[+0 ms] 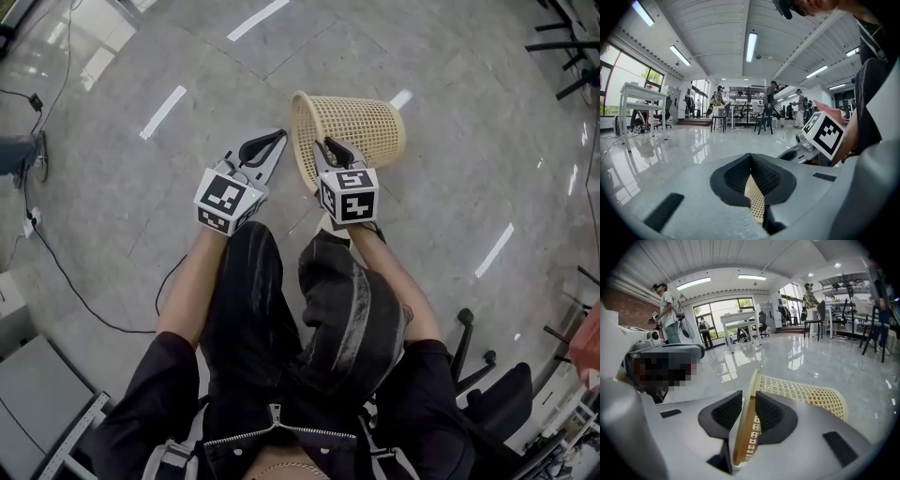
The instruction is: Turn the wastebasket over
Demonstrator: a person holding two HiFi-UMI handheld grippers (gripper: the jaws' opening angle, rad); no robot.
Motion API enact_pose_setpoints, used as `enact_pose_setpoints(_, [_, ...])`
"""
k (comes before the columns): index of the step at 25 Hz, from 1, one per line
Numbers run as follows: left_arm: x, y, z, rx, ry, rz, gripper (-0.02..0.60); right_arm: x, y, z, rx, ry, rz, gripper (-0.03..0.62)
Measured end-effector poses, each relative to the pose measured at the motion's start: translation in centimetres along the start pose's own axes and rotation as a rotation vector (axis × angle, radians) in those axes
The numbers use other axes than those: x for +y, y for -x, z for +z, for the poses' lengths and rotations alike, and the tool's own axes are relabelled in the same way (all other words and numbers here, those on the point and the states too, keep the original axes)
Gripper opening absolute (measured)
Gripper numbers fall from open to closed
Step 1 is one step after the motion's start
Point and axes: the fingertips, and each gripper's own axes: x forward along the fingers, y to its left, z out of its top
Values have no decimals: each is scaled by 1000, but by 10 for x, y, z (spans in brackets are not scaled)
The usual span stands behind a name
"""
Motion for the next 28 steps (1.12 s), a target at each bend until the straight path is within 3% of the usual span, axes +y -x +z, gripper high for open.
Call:
enact_pose_setpoints(4, [2, -5, -5, 11, 20, 19, 5, 1, 5, 7, -29, 42, 23, 95])
enact_pose_setpoints(8, [0, -19, -13, 40, 70, 55, 6, -17, 23, 14, -70, 69, -21, 101])
enact_pose_setpoints(9, [-2, -24, -16, 55, 85, 57, 21, -25, 28, 15, -83, 67, -40, 101])
enact_pose_setpoints(13, [-17, -46, -27, 115, 146, 58, 184, -58, 46, 17, -111, 35, -117, 101])
enact_pose_setpoints(19, [-40, -71, -62, 226, 256, 36, 267, -112, 66, 9, -96, 32, -229, 101])
enact_pose_setpoints(22, [-48, -76, -76, 274, 244, 27, 267, -136, 65, -9, -14, 93, -220, 108])
enact_pose_setpoints(24, [-51, -78, -79, 293, 224, 14, 267, -152, 64, -27, 54, 136, -200, 160])
enact_pose_setpoints(28, [-40, -77, -75, 295, 190, 20, 267, -174, 61, -44, 72, 53, -134, 233])
